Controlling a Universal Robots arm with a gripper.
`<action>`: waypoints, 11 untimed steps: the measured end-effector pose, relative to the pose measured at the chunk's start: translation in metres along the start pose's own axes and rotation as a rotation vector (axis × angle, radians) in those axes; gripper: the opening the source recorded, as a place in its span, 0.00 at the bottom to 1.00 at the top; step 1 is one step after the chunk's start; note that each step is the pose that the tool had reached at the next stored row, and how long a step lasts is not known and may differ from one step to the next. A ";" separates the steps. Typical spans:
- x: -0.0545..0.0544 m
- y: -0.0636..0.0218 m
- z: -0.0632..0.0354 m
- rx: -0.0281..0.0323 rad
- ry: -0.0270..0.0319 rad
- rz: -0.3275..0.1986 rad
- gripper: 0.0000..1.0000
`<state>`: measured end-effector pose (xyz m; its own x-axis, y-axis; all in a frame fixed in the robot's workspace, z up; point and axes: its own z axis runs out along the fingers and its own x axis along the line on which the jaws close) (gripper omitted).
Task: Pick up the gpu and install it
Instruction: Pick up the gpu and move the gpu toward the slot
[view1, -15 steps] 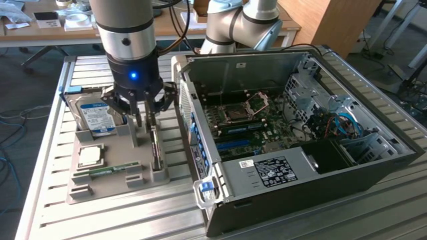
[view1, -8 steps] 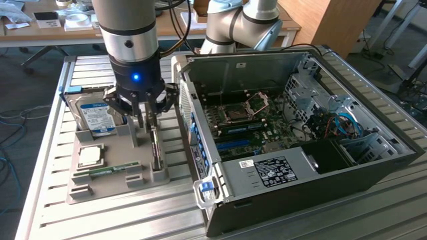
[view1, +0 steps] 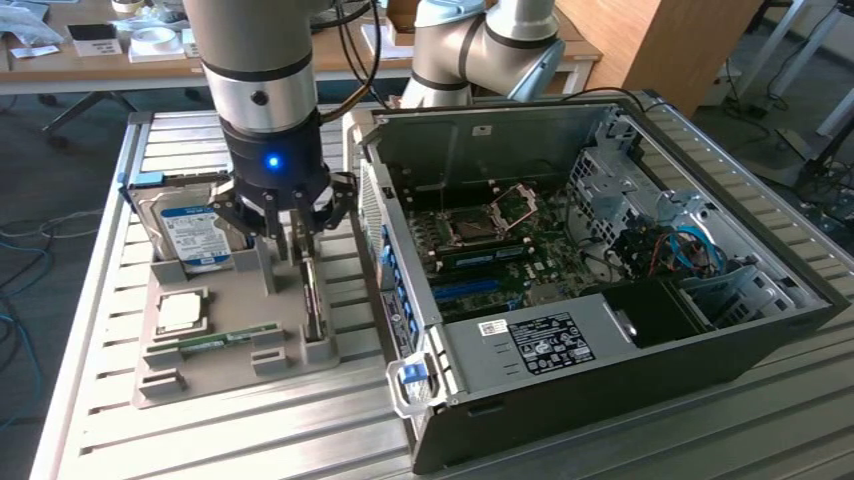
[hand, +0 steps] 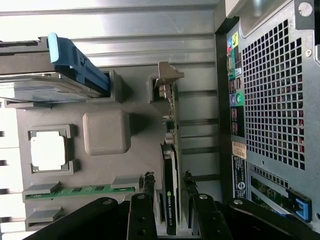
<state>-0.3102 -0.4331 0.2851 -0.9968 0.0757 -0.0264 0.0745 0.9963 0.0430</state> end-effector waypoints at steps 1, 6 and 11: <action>0.000 -0.0002 0.0053 0.0006 -0.0002 0.000 0.36; 0.000 -0.0002 0.0056 0.0008 -0.0001 0.000 0.36; -0.001 -0.0001 0.0058 0.0005 -0.0003 0.000 0.36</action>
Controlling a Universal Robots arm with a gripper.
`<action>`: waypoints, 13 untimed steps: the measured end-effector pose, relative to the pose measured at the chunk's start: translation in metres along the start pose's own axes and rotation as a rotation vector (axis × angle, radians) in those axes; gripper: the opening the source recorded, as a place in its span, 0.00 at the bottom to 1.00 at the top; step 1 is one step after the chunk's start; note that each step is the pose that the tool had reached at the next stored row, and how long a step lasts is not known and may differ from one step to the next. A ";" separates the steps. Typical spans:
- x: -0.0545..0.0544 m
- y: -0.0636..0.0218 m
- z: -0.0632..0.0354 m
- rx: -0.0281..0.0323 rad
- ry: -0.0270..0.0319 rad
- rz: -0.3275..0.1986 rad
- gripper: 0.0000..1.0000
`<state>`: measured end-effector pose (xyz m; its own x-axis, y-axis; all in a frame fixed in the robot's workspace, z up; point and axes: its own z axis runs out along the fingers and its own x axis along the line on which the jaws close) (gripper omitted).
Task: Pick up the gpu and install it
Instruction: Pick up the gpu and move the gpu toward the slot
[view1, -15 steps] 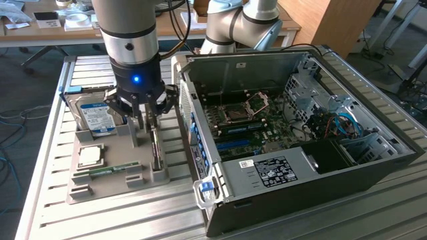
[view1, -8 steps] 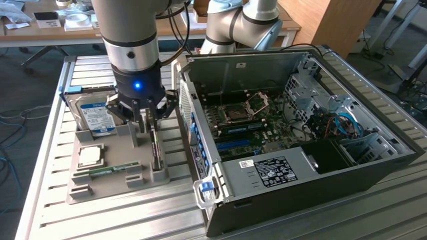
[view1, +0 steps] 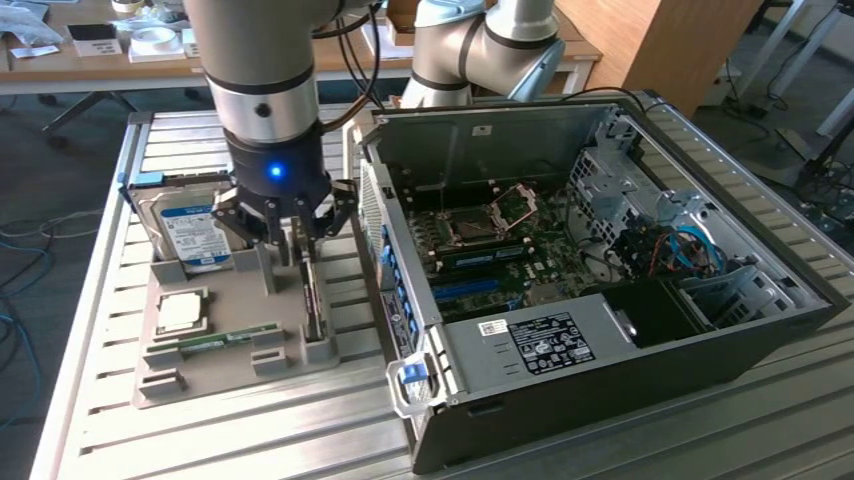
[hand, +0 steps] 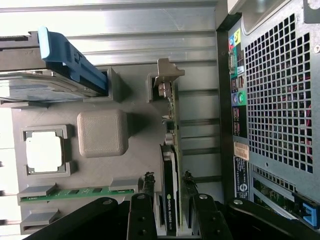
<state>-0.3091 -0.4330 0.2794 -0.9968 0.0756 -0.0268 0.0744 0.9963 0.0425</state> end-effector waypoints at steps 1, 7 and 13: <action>-0.001 0.0000 -0.0001 0.0002 0.0002 0.000 0.36; -0.003 0.0002 0.0002 0.0004 0.0003 0.000 0.36; -0.003 -0.0019 0.0022 0.0003 0.0002 0.000 0.36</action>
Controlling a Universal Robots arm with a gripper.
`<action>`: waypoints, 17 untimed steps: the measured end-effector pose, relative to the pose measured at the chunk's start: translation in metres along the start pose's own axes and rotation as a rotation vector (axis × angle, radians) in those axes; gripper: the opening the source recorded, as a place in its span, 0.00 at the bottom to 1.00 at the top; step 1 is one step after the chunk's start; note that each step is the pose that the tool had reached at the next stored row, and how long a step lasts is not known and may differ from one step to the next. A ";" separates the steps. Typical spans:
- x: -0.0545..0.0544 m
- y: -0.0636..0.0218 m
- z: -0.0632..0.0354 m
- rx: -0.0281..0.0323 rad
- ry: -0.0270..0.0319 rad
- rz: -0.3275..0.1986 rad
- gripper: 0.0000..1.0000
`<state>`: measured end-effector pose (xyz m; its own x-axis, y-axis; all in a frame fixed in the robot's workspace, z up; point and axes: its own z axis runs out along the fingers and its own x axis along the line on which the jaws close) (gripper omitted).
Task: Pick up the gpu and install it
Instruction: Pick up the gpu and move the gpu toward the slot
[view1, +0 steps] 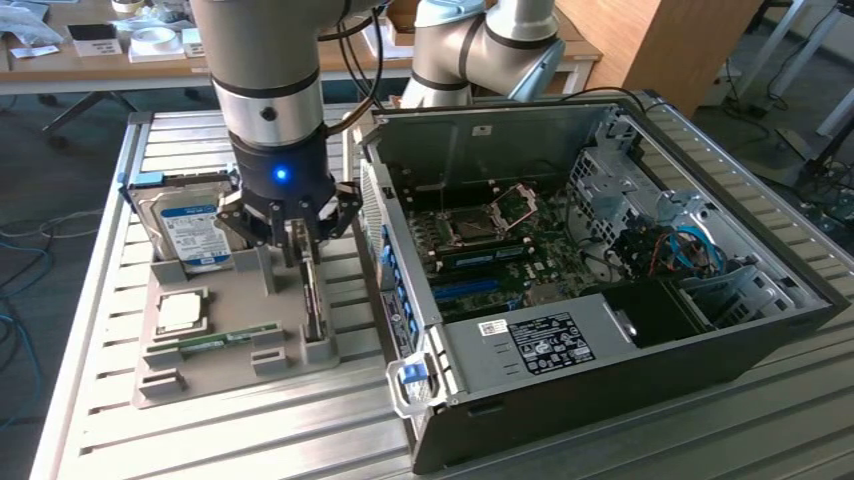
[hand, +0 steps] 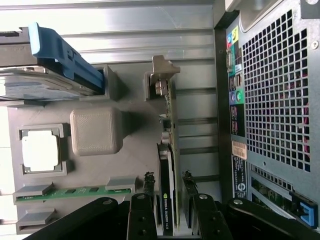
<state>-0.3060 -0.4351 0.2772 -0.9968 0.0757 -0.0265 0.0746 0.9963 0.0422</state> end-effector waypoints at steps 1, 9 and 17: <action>0.000 -0.0008 0.0002 0.0000 0.0000 0.000 0.36; 0.000 -0.0042 0.0071 0.0000 -0.0001 0.000 0.36; -0.002 -0.0043 0.0107 0.0002 -0.0001 0.000 0.36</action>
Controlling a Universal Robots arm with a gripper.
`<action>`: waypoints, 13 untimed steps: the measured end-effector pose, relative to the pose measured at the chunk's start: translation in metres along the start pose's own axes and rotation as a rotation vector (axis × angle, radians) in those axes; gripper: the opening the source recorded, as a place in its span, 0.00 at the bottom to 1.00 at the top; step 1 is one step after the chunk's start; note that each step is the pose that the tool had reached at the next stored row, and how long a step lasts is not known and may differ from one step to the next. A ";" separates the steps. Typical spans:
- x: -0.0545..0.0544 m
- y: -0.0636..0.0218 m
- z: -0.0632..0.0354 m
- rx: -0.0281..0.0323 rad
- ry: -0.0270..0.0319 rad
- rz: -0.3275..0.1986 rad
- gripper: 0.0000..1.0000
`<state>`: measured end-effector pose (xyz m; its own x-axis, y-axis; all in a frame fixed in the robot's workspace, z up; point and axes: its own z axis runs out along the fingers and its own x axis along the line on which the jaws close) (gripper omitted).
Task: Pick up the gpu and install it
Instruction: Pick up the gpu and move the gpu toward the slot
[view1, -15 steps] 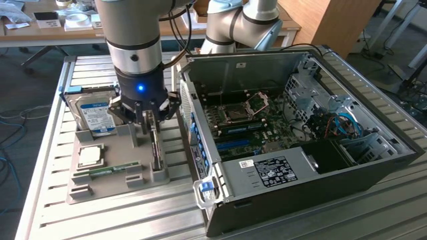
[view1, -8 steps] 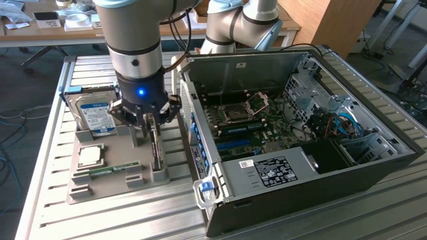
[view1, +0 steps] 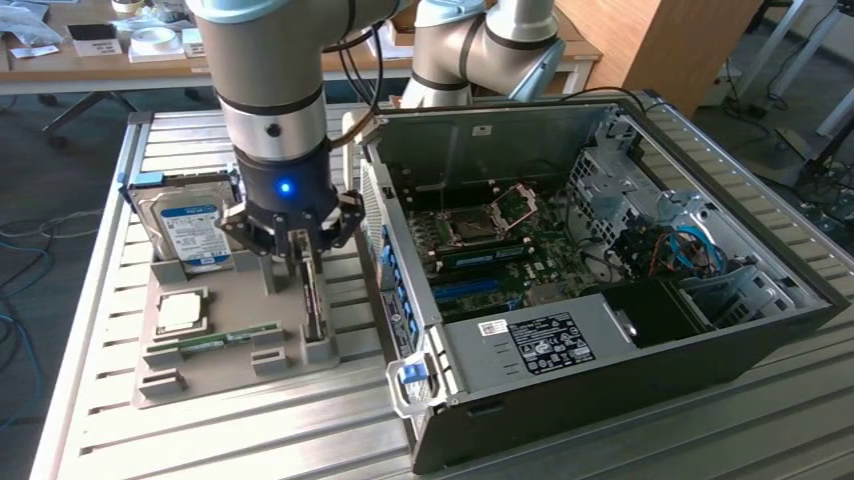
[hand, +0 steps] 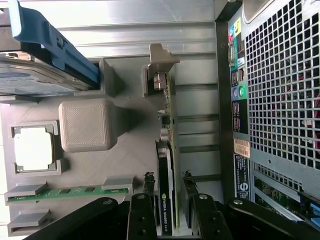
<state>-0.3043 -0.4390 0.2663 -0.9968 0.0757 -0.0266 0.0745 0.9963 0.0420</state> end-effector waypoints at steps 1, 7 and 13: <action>0.000 0.0000 0.0007 -0.0001 -0.0001 0.000 0.36; 0.000 -0.0002 0.0055 0.0002 0.0000 0.000 0.36; 0.000 -0.0005 0.0122 0.0001 0.0000 0.000 0.36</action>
<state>-0.3038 -0.4390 0.2541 -0.9968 0.0757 -0.0266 0.0746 0.9963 0.0419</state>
